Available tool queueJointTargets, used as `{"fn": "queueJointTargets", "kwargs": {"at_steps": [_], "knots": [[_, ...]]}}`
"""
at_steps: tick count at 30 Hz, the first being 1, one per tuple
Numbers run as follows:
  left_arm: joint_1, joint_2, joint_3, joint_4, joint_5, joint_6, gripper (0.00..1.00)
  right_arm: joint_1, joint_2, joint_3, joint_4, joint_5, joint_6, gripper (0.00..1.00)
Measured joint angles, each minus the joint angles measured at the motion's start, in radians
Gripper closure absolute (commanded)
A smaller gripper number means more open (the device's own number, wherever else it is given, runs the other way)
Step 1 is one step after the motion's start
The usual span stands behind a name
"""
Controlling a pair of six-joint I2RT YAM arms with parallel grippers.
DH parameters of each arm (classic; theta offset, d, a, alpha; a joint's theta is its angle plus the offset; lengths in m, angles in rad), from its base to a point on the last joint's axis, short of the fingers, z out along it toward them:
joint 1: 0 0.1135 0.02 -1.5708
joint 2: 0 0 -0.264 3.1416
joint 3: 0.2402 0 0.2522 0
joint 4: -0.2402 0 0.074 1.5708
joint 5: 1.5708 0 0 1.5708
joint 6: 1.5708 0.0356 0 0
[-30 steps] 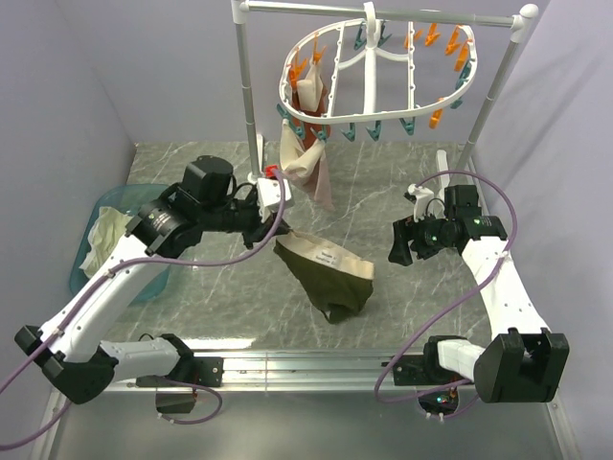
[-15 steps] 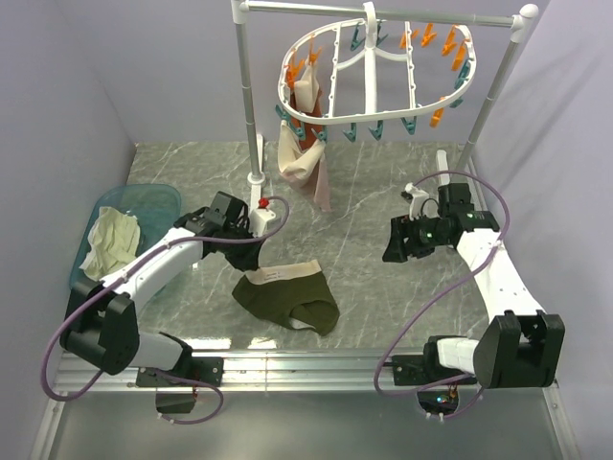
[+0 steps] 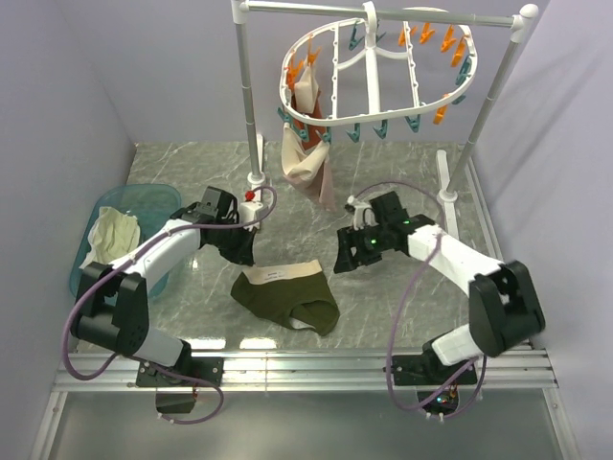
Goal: Clip the underwear to the hanger
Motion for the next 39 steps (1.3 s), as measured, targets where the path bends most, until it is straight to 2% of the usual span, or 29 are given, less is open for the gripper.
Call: {"fn": "queueJointTargets", "kwargs": {"at_steps": [9, 15, 18, 19, 22, 23, 24, 27, 31, 39], "knots": [[0.024, 0.012, 0.024, 0.012, 0.034, -0.029, 1.0, 0.128, 0.182, 0.041, 0.105, 0.087, 0.076, 0.24], [0.039, 0.012, 0.024, 0.012, 0.048, -0.029, 1.0, 0.161, 0.291, 0.116, 0.153, 0.124, 0.099, 0.33], [0.048, 0.012, 0.024, 0.012, 0.051, -0.029, 1.0, 0.163, 0.344, 0.144, 0.152, 0.117, 0.101, 0.52], [0.052, 0.012, 0.024, 0.012, 0.051, -0.029, 1.0, 0.164, 0.364, 0.153, 0.151, 0.108, 0.099, 0.64], [0.065, 0.012, 0.025, 0.012, 0.051, -0.029, 1.0, 0.164, 0.388, 0.161, 0.145, 0.074, 0.09, 0.93], [0.071, 0.012, 0.026, 0.011, 0.051, -0.029, 1.0, 0.164, 0.386, 0.161, 0.138, 0.058, 0.084, 1.0], [0.077, 0.012, 0.027, 0.011, 0.052, -0.029, 1.0, 0.164, 0.381, 0.161, 0.132, 0.044, 0.077, 1.0], [0.093, 0.011, 0.034, 0.01, 0.061, -0.029, 1.0, 0.164, 0.339, 0.153, 0.109, 0.001, 0.058, 1.0], [0.103, -0.026, 0.047, 0.002, 0.088, -0.03, 1.0, 0.164, 0.177, 0.087, 0.065, -0.071, 0.011, 1.0], [0.102, -0.285, 0.101, 0.001, 0.162, -0.023, 1.0, 0.165, -0.253, 0.051, -0.101, -0.12, -0.176, 1.0]]}}
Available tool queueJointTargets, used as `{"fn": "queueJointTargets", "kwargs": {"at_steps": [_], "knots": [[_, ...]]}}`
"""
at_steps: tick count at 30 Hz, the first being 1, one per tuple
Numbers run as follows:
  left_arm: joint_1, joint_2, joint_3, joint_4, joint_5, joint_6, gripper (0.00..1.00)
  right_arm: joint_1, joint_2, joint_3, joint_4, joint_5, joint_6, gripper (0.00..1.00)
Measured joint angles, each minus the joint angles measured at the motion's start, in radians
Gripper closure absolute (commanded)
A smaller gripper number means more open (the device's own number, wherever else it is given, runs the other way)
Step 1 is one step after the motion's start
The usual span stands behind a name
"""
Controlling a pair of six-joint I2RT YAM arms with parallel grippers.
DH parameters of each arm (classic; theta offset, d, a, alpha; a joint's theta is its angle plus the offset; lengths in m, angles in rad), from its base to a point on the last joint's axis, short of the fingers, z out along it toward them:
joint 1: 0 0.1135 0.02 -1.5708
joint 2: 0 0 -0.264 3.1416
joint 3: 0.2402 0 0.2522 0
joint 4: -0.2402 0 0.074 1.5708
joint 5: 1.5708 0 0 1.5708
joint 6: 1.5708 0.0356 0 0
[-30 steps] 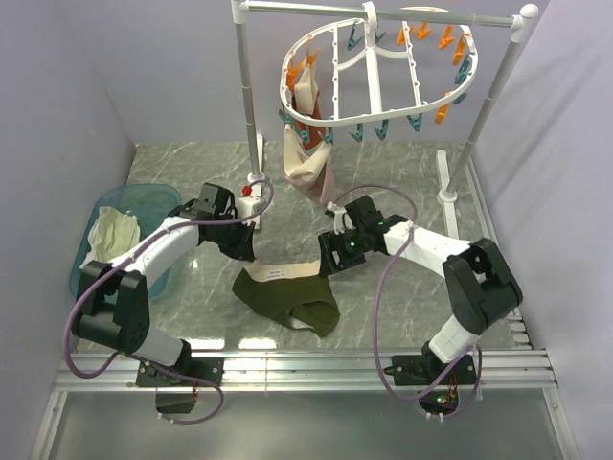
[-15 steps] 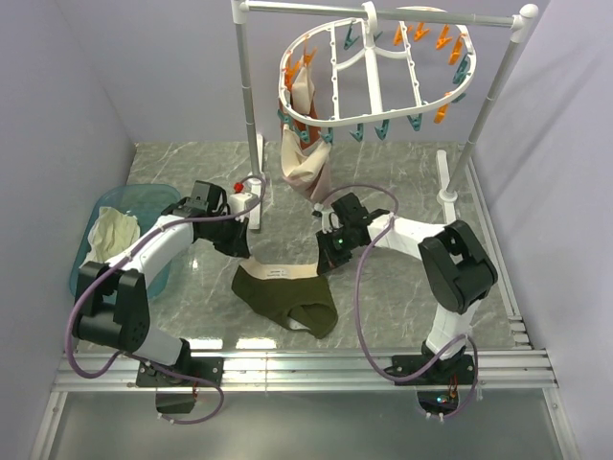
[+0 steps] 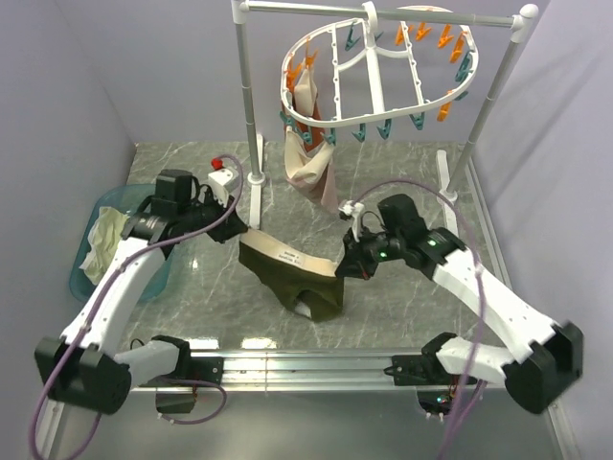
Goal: Clip the underwear to the hanger
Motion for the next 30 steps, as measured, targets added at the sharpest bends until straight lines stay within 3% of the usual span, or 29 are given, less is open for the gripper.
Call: {"fn": "queueJointTargets", "kwargs": {"at_steps": [6, 12, 21, 26, 30], "knots": [[-0.001, -0.117, 0.069, 0.023, 0.006, 0.003, 1.0, 0.0, -0.242, 0.018, -0.008, 0.121, -0.079, 1.0], [-0.045, -0.141, 0.085, 0.014, 0.0, 0.033, 1.0, 0.0, -0.368, -0.015, 0.063, 0.214, -0.099, 1.0], [-0.1, -0.313, 0.061, -0.239, 0.022, 0.171, 1.0, 0.021, -0.475, -0.068, -0.04, 0.11, -0.121, 1.0], [-0.141, -0.286, 0.083, -0.353, 0.032, 0.218, 1.0, 0.037, -0.504, -0.106, -0.056, 0.054, -0.097, 1.0], [-0.212, -0.121, 0.029, -0.313, -0.016, 0.198, 0.99, 0.039, -0.395, -0.151, -0.06, 0.124, -0.066, 1.0]]}}
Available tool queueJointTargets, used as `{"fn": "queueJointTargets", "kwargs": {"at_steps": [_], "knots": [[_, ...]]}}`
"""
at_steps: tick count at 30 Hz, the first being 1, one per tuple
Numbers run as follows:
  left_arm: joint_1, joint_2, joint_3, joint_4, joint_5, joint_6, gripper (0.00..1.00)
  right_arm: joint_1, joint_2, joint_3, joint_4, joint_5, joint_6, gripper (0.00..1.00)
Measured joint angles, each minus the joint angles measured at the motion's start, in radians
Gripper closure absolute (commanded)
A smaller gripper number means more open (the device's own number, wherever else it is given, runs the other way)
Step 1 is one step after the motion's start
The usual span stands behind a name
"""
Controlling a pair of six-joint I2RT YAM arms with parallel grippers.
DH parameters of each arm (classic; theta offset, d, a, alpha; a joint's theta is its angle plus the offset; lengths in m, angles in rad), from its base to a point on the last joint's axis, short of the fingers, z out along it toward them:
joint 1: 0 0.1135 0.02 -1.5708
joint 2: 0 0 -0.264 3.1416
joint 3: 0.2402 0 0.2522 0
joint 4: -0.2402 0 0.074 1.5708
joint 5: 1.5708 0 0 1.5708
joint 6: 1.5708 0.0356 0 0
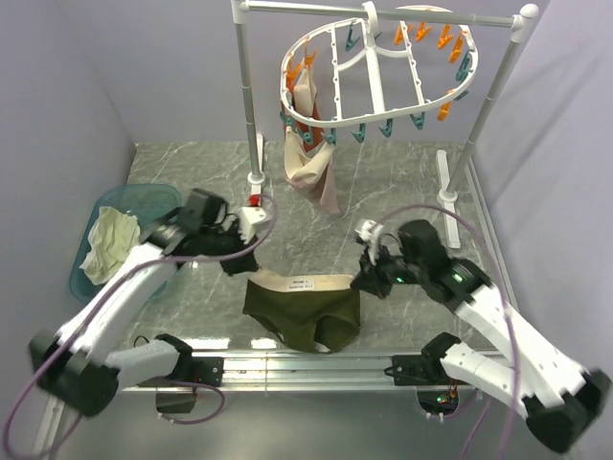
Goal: Clip the underwear to the hanger
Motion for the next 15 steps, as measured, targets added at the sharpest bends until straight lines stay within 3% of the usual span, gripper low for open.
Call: {"fn": "queueJointTargets", "kwargs": {"at_steps": [5, 13, 15], "knots": [[-0.028, 0.249, -0.105, 0.225, -0.086, -0.074, 1.0, -0.011, 0.287, -0.004, 0.069, 0.174, -0.017, 1.0], [-0.027, 0.415, -0.168, 0.606, -0.181, -0.233, 0.99, -0.032, 0.369, -0.087, 0.198, 0.359, -0.071, 1.0], [-0.023, 0.451, -0.168, 0.675, -0.183, -0.263, 0.96, -0.038, 0.391, -0.087, 0.231, 0.381, -0.071, 0.87]]}}
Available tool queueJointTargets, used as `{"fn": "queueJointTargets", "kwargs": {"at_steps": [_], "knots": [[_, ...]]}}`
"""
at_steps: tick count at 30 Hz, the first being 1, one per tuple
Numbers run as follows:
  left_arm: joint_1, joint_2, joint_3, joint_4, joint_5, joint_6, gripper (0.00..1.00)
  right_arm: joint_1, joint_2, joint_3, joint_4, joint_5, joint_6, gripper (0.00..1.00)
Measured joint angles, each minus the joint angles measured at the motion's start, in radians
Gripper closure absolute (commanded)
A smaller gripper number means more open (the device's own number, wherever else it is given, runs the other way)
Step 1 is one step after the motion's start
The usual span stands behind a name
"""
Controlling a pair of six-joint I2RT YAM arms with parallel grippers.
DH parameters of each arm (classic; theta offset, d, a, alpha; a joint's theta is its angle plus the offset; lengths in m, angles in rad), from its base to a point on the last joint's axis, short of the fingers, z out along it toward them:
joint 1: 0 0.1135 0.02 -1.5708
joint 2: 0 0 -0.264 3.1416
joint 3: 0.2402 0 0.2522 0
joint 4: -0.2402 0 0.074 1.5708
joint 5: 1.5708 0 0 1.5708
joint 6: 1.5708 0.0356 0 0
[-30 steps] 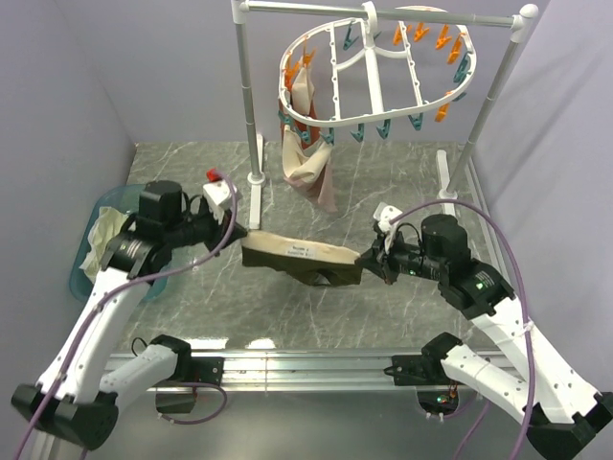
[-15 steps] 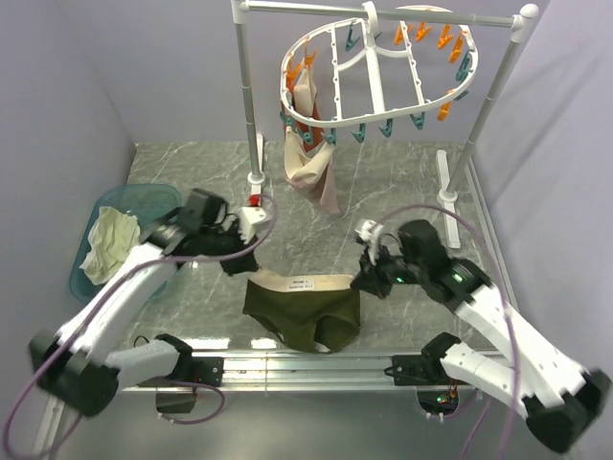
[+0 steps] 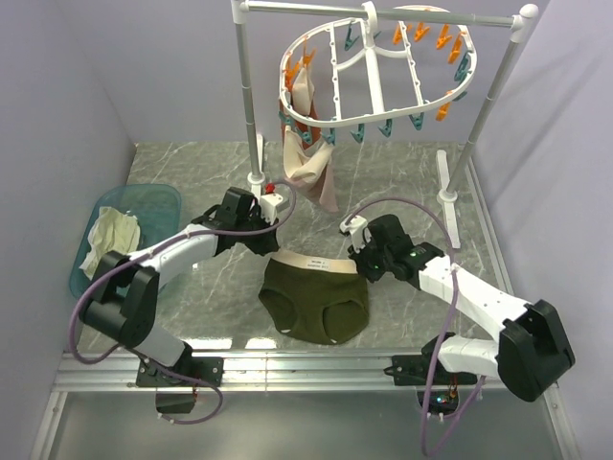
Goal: Clip the underwear to the hanger
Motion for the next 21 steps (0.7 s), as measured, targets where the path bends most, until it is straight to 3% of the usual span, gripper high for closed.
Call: {"fn": "queueJointTargets", "kwargs": {"at_steps": [2, 3, 5, 11, 19, 21], "knots": [[0.005, 0.03, 0.0, 0.047, 0.002, -0.019, 0.89, -0.003, 0.033, 0.0, 0.022, 0.023, 0.003, 0.67], [0.008, 0.045, 0.0, 0.065, 0.006, -0.029, 0.84, -0.005, 0.05, 0.001, 0.028, 0.031, 0.008, 0.45], [0.017, 0.066, 0.0, 0.087, 0.014, -0.049, 0.8, -0.015, 0.075, 0.002, 0.028, 0.039, 0.019, 0.28], [0.109, 0.026, -0.003, 0.089, 0.097, -0.123, 0.56, -0.054, 0.024, 0.04, -0.003, 0.027, 0.042, 0.19], [0.208, -0.31, -0.002, 0.016, 0.184, -0.085, 0.49, -0.172, -0.258, 0.134, -0.079, -0.019, 0.042, 0.16], [0.206, -0.402, -0.002, 0.013, 0.218, -0.066, 0.37, -0.205, -0.322, 0.179, -0.086, -0.008, 0.055, 0.14]]}}
